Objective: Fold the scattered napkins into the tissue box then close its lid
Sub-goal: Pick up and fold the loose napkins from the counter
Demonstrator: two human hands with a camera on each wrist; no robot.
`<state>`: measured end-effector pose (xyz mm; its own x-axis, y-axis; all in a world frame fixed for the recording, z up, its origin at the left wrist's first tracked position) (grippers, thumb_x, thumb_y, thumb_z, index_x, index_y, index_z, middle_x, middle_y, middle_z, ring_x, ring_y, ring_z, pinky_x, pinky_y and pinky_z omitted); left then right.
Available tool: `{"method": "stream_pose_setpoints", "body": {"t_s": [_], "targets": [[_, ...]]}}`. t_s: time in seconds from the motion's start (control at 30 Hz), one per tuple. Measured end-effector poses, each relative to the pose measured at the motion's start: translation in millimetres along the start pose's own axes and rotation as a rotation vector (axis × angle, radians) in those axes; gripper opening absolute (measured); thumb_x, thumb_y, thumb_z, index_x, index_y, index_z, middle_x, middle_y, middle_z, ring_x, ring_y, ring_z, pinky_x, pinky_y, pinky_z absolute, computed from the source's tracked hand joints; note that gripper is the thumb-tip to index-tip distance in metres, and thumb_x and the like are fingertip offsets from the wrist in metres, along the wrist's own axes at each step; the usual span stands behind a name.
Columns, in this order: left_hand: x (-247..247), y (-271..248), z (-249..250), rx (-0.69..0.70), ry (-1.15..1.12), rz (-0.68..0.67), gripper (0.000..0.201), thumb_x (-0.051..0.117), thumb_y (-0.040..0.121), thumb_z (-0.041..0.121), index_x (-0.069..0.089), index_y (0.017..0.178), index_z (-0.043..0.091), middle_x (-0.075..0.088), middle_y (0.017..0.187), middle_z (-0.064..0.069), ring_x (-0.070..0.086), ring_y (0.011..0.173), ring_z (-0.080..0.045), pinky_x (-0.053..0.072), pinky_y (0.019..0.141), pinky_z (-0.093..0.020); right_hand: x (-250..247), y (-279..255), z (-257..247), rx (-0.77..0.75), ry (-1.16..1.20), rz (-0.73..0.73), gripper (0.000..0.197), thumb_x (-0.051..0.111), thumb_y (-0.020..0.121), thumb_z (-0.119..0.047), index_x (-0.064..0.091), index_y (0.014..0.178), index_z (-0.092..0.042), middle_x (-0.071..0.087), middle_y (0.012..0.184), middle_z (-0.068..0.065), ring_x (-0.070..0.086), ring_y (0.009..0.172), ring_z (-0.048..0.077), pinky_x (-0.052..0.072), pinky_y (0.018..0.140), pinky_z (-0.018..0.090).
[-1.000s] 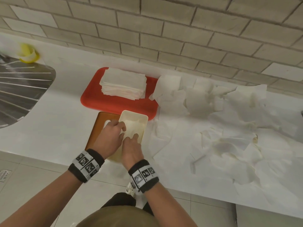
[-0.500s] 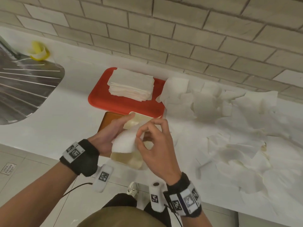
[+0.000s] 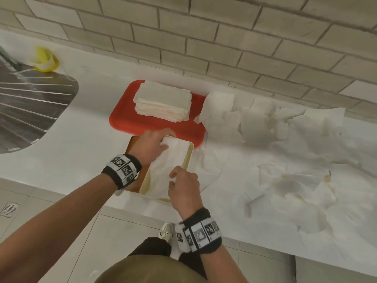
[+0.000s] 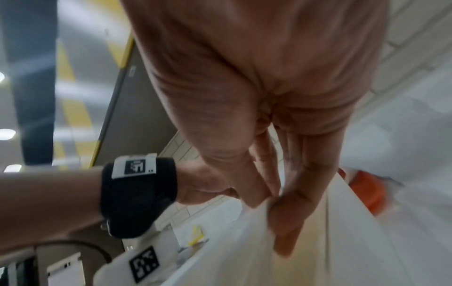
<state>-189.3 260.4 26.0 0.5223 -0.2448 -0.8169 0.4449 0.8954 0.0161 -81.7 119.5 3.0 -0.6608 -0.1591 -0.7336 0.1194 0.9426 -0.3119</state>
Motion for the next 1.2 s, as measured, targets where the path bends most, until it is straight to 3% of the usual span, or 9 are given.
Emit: {"method": "stream_pose_setpoints", "body": {"t_s": [0.13,0.27,0.5,0.7,0.87,0.97,1.07,1.13,1.2], "targets": [[28.8,7.7,15.5,0.089,0.483,-0.083,0.048,0.073,0.098,0.016,0.054,0.140,0.029,0.077,0.112,-0.004,0.068,0.106,-0.029,0.045,0.099,-0.046,14.2,19.3,-19.9,0.003,-0.219,-0.103,0.022,0.051,0.107,0.000,0.061,0.126,-0.003,0.060,0.130,0.019,0.065,0.114,0.037,0.053,0.095,0.041],[52.9,6.7,18.6,0.118,0.579,-0.178,0.062,0.070,0.094,0.000,0.051,0.147,0.024,0.074,0.120,-0.006,0.067,0.116,-0.030,0.041,0.104,-0.048,10.9,23.0,-26.8,0.002,-0.244,-0.155,0.021,0.051,0.108,-0.009,0.063,0.127,-0.006,0.060,0.129,0.018,0.065,0.115,0.038,0.054,0.094,0.042],[58.4,9.9,8.8,0.127,0.522,-0.281,0.065,0.066,0.096,-0.008,0.046,0.150,0.021,0.068,0.129,-0.008,0.070,0.103,-0.028,0.042,0.108,-0.048,-127.5,44.5,118.1,0.254,-0.083,0.386,0.008,0.062,0.102,-0.030,0.067,0.107,-0.024,0.075,0.104,0.007,0.070,0.103,0.034,0.058,0.088,0.040],[66.3,20.2,22.6,0.240,0.491,-0.236,0.043,0.064,0.096,-0.008,0.059,0.129,0.019,0.065,0.122,0.001,0.062,0.088,-0.026,0.035,0.089,-0.037,-128.9,69.2,251.3,0.590,-0.132,0.303,0.076,0.077,0.095,-0.047,0.040,0.150,-0.009,0.044,0.151,0.025,0.045,0.139,0.049,0.052,0.106,0.059],[59.3,15.2,29.8,0.282,0.505,-0.093,0.055,0.070,0.085,-0.017,0.066,0.128,0.017,0.069,0.119,-0.003,0.064,0.092,-0.028,0.034,0.084,-0.036,-126.6,71.5,245.5,0.484,0.062,0.289,0.051,0.073,0.102,-0.035,0.055,0.143,-0.009,0.064,0.136,0.020,0.060,0.127,0.043,0.051,0.099,0.047],[33.7,6.1,50.8,0.298,0.231,0.016,0.034,0.080,0.096,0.026,0.069,0.127,0.019,0.068,0.127,-0.001,0.065,0.114,-0.024,0.048,0.095,-0.040,-144.1,55.0,198.3,0.223,0.159,0.286,0.027,0.081,0.096,-0.038,0.067,0.107,-0.018,0.071,0.088,-0.003,0.070,0.090,0.025,0.050,0.072,0.034],[19.5,-5.4,73.4,0.153,-0.176,-0.112,0.079,0.082,0.083,0.067,0.051,0.148,0.035,0.056,0.149,0.017,0.054,0.131,-0.004,0.045,0.108,-0.027,-156.5,16.1,102.7,-0.054,0.397,0.071,0.020,0.082,0.097,-0.030,0.066,0.102,-0.019,0.067,0.070,-0.014,0.062,0.065,0.009,0.052,0.065,0.023],[16.9,-16.3,95.7,0.106,-0.423,-0.243,0.105,0.092,0.069,0.065,0.039,0.156,0.038,0.051,0.155,0.020,0.049,0.139,0.002,0.043,0.112,-0.021,-164.0,-3.2,43.1,-0.205,0.492,-0.041,0.017,0.077,0.101,-0.020,0.064,0.104,-0.010,0.063,0.062,-0.015,0.055,0.055,0.002,0.046,0.058,0.015],[9.3,-23.4,107.3,0.062,-0.627,-0.288,0.104,0.099,0.069,0.045,0.042,0.156,0.034,0.061,0.147,0.014,0.059,0.136,-0.006,0.050,0.112,-0.028,-173.4,-4.9,10.1,-0.283,0.544,0.023,0.017,0.077,0.101,-0.026,0.064,0.104,-0.015,0.066,0.071,-0.002,0.062,0.062,0.017,0.054,0.059,0.029]]}}
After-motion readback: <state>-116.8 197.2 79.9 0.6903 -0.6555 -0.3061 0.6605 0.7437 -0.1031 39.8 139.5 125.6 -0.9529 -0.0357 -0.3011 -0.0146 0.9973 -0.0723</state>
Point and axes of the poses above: each hand's wrist, its own y-axis towards the middle knuckle, its own x-axis out of the palm, z = x × y, the point moved 10 cm from there along y, towards the middle knuckle
